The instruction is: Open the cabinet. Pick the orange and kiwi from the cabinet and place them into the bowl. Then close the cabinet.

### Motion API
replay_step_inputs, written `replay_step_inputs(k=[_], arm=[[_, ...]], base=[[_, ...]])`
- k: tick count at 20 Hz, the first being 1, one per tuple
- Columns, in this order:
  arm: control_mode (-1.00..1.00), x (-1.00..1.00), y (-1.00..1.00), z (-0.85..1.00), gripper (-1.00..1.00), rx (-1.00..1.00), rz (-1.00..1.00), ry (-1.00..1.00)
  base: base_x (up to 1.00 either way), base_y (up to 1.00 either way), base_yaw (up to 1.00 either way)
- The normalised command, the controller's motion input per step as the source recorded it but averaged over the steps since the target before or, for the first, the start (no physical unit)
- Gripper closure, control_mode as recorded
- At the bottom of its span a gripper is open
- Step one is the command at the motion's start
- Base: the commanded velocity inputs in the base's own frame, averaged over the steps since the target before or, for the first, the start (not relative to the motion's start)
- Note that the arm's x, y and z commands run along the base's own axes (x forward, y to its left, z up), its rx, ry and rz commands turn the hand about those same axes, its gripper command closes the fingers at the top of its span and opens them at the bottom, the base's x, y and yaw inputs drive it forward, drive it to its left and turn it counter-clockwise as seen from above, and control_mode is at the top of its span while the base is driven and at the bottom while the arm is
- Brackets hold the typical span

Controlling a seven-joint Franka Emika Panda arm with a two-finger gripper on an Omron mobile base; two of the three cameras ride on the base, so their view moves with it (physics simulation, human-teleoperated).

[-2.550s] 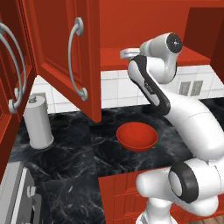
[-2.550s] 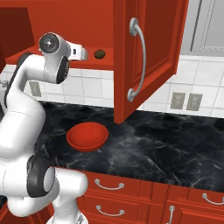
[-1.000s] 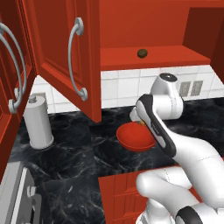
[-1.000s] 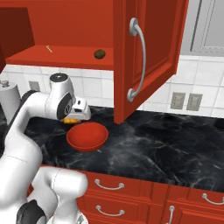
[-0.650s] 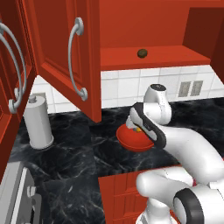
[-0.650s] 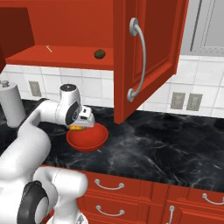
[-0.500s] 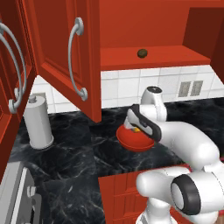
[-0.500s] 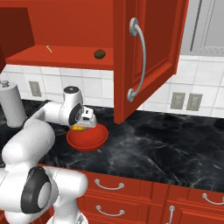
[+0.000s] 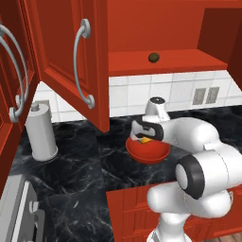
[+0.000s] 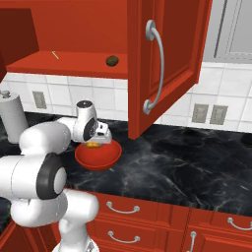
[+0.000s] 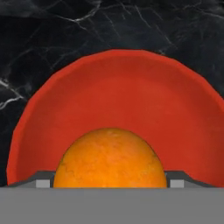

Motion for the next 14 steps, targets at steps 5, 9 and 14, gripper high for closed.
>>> replay_step_inputs(k=[5, 9, 14], arm=[[-1.00, 0.21, 0.00, -0.44, 1.00, -0.03, 0.00, -0.03], [-1.00, 0.27, -0.02, -0.36, 1.00, -0.01, 0.00, -0.05], [-1.00, 0.14, 0.00, -0.25, -1.00, -0.01, 0.00, -0.06]], base=[[0.00, 0.00, 0.00], [0.00, 0.00, 0.00], [0.00, 0.00, 0.00]])
